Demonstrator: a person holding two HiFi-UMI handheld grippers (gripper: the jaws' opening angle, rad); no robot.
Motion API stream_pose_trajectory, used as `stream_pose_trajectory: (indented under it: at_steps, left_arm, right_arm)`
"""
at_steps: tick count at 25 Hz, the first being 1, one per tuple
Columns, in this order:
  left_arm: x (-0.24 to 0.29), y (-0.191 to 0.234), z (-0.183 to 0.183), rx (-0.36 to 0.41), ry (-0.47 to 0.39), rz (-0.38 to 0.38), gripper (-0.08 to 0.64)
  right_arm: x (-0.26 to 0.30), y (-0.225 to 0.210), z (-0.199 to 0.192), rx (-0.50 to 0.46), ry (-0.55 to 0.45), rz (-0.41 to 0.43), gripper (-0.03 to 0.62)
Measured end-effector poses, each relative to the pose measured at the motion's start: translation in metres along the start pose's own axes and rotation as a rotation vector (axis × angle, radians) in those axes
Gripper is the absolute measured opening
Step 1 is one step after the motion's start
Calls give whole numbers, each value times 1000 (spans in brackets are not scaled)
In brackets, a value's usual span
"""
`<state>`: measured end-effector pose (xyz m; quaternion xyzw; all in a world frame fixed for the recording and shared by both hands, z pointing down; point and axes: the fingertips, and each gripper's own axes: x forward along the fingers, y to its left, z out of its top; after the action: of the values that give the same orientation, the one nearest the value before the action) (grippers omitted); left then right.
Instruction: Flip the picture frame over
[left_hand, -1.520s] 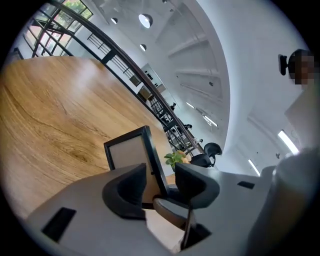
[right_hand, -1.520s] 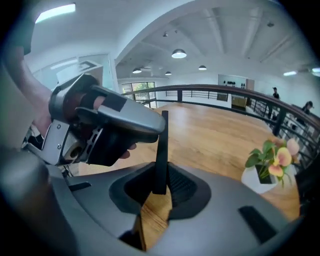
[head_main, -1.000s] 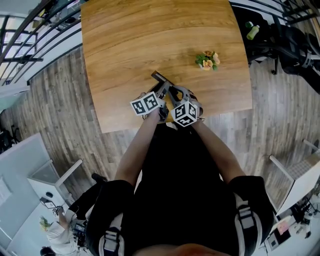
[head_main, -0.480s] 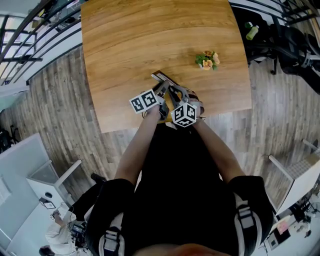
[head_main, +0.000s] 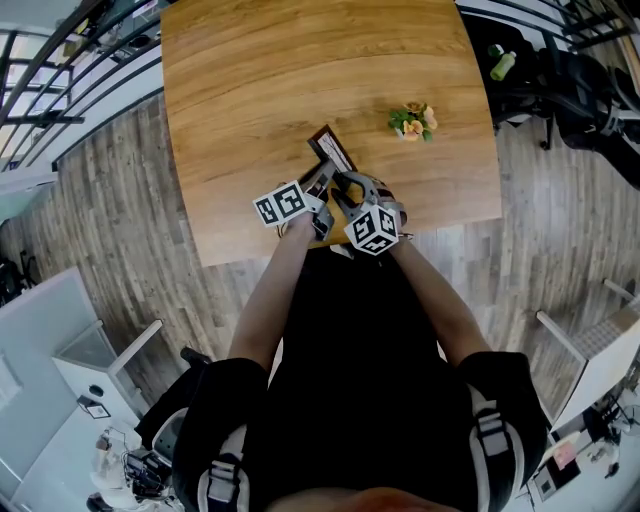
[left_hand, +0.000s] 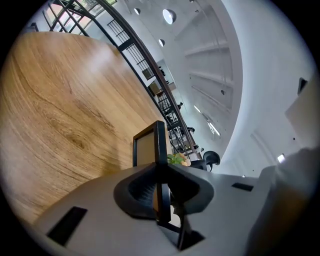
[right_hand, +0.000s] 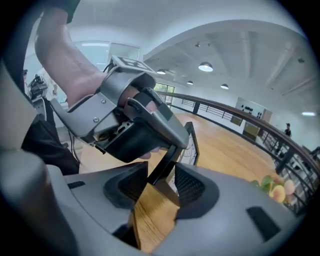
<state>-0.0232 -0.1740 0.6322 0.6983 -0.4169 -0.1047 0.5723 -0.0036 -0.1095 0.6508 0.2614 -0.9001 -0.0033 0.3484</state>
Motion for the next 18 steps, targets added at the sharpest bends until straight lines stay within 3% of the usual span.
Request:
stream_pose_trajectory:
  at_steps: [3,6,10,14,18]
  left_arm:
    - [-2,-2,3,2,-2,-34,80]
    - [-7,-2,7,-4,-2,-66,80]
    - [-16,-5,12,24,41,-137,80]
    - [-28,-6,13,63,88,-179,80]
    - [-40,-6,7,95,128,-197,80]
  right_arm:
    - [-5,1,3,89,-46,63,178]
    - [-15,3,11,158,-108,126,225]
    - [-29,-10,16,298,-179,136,235]
    - [-26,-27,-2,422,-159,125,233]
    - [-21,-28,-13,542,-151,203,227]
